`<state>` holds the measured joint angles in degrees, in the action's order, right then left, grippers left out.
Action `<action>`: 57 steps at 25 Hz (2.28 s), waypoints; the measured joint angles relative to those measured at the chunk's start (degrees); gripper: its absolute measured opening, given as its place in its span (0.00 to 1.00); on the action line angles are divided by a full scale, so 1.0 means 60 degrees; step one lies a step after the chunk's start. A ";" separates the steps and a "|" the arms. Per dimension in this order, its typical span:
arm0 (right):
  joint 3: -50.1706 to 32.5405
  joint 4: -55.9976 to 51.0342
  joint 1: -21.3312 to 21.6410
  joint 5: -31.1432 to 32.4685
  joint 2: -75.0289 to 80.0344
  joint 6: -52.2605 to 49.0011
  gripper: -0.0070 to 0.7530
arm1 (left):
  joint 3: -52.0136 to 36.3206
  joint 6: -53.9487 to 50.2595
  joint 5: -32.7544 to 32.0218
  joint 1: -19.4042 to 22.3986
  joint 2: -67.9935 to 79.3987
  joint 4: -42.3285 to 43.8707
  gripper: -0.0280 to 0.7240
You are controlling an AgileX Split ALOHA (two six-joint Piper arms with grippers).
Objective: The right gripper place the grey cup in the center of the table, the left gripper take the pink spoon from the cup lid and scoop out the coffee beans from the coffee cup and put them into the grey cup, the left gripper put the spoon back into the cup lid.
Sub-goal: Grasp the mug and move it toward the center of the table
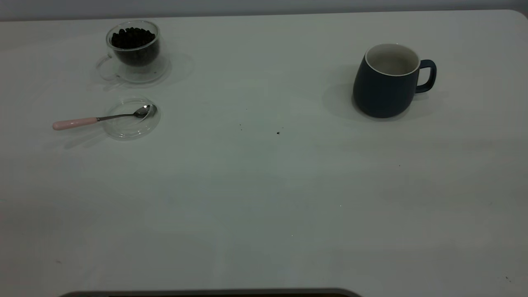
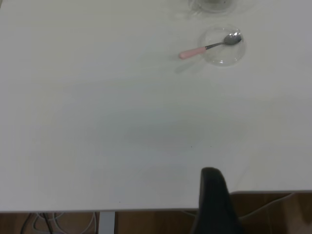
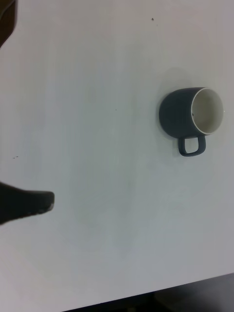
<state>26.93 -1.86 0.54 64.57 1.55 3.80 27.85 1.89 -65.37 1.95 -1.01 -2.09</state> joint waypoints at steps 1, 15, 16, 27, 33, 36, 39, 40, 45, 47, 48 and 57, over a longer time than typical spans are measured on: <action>0.0000 0.0000 0.0000 0.0000 0.0000 0.0000 0.79 | 0.0000 0.0000 0.0000 0.0000 0.0000 0.0000 0.77; 0.0000 0.0000 0.0000 0.0000 0.0000 0.0000 0.79 | 0.0000 0.0000 0.0000 0.0000 0.0000 0.0000 0.77; 0.0000 0.0000 0.0000 0.0000 0.0000 0.0000 0.79 | 0.0000 0.0000 0.0000 0.0000 0.0000 0.0000 0.77; 0.0093 -0.0214 0.0000 -0.0070 0.0090 0.0302 0.79 | 0.0000 0.0000 0.0000 0.0000 0.0000 0.0000 0.77; 0.0402 -0.0855 0.0000 -0.1198 0.2038 0.1374 0.79 | 0.0000 0.0009 0.0000 0.0000 0.0000 0.0000 0.77; 0.0413 -0.0902 0.0000 -0.2219 0.3891 0.1790 0.79 | 0.0000 0.0018 0.0000 0.0000 0.0000 0.0000 0.77; 0.0682 -0.0880 -0.0009 -0.3168 0.5952 0.2703 0.79 | 0.0000 0.0018 0.0003 0.0000 0.0000 0.0000 0.77; 0.0853 -0.0880 -0.0009 -0.3428 0.6670 0.2980 0.79 | 0.0000 0.0018 0.0003 0.0000 0.0000 0.0000 0.77; 0.1756 -0.0902 -0.0009 -0.4422 0.9719 0.4419 0.79 | 0.0000 0.0018 0.0003 0.0000 0.0000 0.0000 0.77; 0.2048 -0.0910 -0.0009 -0.4920 1.0786 0.4950 0.79 | 0.0000 0.0018 0.0003 0.0000 0.0000 0.0000 0.77; 0.2195 -0.0910 -0.0009 -0.5146 1.1185 0.5239 0.79 | 0.0000 0.0018 0.0003 0.0000 0.0000 0.0000 0.77; 0.3499 -0.0951 -0.0278 -0.7094 1.5081 0.7369 0.79 | 0.0000 0.0018 0.0003 0.0000 0.0000 0.0000 0.77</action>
<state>47.92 -7.56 -1.13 22.00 92.03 48.01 27.85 2.00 -65.35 1.95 -1.01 -2.09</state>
